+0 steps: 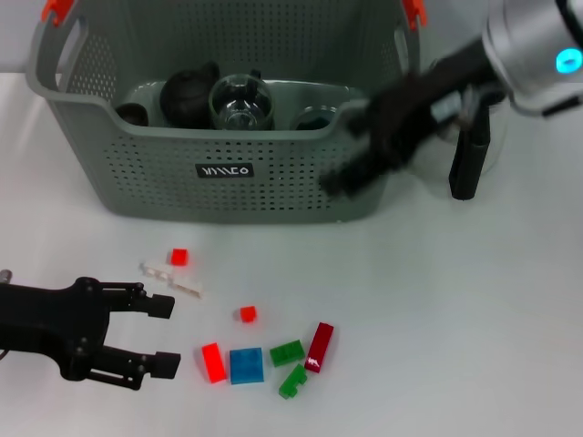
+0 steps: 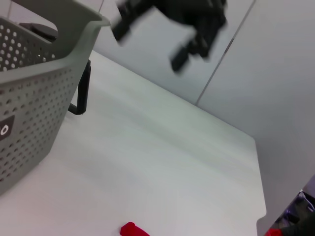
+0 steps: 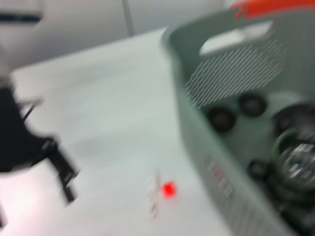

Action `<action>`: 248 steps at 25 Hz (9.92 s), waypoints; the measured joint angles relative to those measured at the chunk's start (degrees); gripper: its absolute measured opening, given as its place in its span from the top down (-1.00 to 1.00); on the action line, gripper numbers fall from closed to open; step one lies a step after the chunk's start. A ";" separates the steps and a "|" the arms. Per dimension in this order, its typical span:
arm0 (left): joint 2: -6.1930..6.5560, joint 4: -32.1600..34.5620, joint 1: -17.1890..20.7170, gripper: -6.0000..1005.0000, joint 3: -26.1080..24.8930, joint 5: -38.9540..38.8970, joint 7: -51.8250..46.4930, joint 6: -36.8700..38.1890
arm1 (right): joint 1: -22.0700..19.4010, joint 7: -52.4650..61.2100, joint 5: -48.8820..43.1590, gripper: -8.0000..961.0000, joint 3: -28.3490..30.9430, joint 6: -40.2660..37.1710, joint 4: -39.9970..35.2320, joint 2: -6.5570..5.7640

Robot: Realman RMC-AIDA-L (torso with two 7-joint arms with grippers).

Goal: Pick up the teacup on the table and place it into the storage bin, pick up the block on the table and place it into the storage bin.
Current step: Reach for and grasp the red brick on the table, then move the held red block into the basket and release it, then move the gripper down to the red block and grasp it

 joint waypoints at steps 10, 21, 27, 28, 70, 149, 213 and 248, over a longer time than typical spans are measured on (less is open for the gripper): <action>-0.03 0.41 -0.13 -0.75 -0.01 0.89 0.11 -0.02 | -0.29 -7.47 0.48 -0.97 -9.44 -0.77 10.53 0.37; -0.57 2.56 -0.56 -0.75 -0.68 2.93 0.01 -0.40 | 3.91 -16.30 1.03 -0.97 -25.19 15.09 22.55 0.84; -0.65 3.86 -0.48 -0.75 -2.22 2.66 0.06 -1.09 | 4.38 -17.26 2.60 -0.95 -37.14 21.95 23.47 1.04; -0.65 4.00 -0.47 -0.75 -2.28 2.63 0.06 -1.09 | 4.39 -17.51 2.66 -0.94 -38.06 22.14 23.34 1.04; -1.52 5.77 -0.06 -0.75 -3.79 2.42 -0.55 -1.19 | 4.33 -23.93 6.40 -0.74 -49.35 27.84 24.25 1.31; -0.39 5.55 -2.64 -0.75 -3.96 2.95 0.85 -1.06 | 10.18 -11.30 -8.60 0.57 -2.95 45.02 31.09 0.11; -0.05 5.59 -2.09 -0.75 -3.70 4.91 0.76 -0.73 | 2.06 -6.85 16.12 -0.62 -45.57 40.11 27.03 1.31; -0.55 5.76 -2.01 -0.75 -3.70 4.88 0.85 -1.10 | 1.99 -12.25 24.10 -0.39 -52.73 50.09 32.11 1.84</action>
